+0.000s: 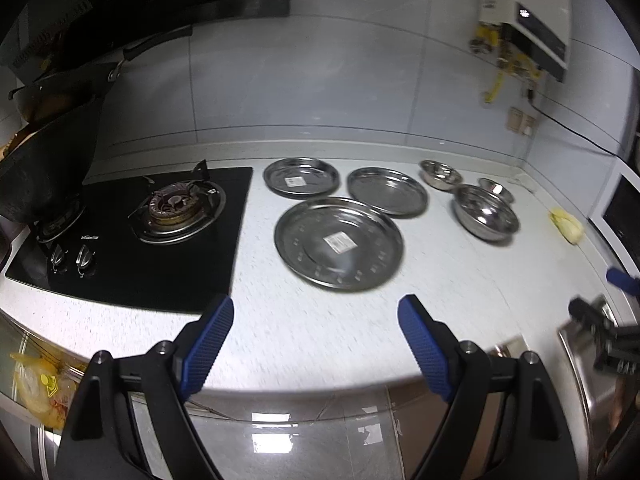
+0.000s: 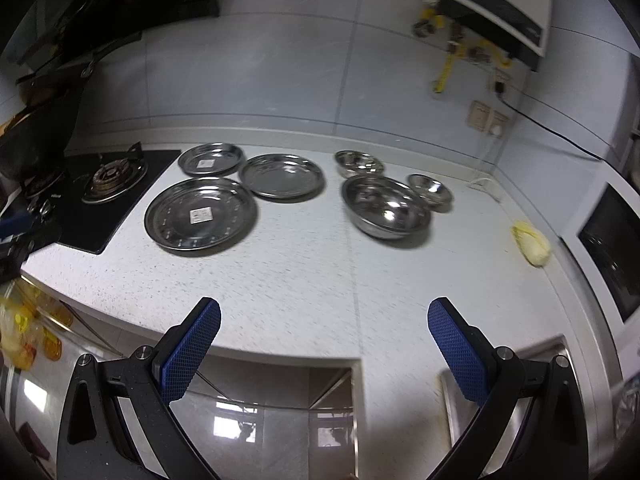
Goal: Organize plates and bowls
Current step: 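Move both grippers to the large labeled steel plate and close them on its rim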
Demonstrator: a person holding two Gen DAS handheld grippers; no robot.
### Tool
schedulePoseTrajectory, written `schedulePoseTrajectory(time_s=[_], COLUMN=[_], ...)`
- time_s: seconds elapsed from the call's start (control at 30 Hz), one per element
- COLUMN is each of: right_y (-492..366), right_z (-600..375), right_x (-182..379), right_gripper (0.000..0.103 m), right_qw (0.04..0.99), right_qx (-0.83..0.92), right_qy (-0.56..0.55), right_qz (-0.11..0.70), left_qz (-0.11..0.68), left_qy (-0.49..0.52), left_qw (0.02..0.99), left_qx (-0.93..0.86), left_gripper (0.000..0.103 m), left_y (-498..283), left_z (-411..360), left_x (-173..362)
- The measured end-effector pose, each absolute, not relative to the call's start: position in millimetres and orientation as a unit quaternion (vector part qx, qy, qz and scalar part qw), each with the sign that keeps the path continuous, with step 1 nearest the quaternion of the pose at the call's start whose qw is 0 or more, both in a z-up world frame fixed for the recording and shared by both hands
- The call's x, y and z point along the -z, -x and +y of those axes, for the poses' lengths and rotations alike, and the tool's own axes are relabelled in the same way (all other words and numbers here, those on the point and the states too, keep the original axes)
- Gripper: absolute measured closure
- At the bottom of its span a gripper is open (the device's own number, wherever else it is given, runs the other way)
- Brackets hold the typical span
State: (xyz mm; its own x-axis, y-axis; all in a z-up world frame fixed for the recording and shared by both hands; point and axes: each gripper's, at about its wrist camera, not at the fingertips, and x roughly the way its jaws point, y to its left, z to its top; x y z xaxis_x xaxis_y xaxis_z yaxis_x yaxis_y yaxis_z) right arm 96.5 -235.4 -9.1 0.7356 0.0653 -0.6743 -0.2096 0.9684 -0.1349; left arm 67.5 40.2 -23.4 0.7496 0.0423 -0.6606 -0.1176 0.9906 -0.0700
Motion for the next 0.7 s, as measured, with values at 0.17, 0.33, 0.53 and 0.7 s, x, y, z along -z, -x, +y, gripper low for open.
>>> schedulePoseTrajectory(time_s=[0.17,0.33,0.53,0.7], right_y=[-138.0,-183.8,-237.4,-278.2], right_z=[-204.0,-169.3,-129.5,-103.2], right_x=[28.1,51.9,82.7,114.6], right_gripper=[0.001,0.001,0.001,0.001], right_qw=[0.916,0.909,0.904,0.894], right_qx=[-0.103,-0.12,-0.136,-0.136], right_qy=[0.105,0.111,0.106,0.096], right_qz=[0.373,0.383,0.392,0.416], left_qz=[0.373,0.384,0.406,0.434], left_qy=[0.07,0.089,0.091,0.094], left_qw=[0.923,0.916,0.903,0.888], left_qx=[-0.061,-0.077,-0.109,-0.125], left_gripper=[0.019,0.019,0.019,0.019], left_y=[-120.9,-172.0,-237.6,-279.2], left_z=[58.7,73.2,86.3,96.7], left_x=[36.9,58.6,95.7,127.9])
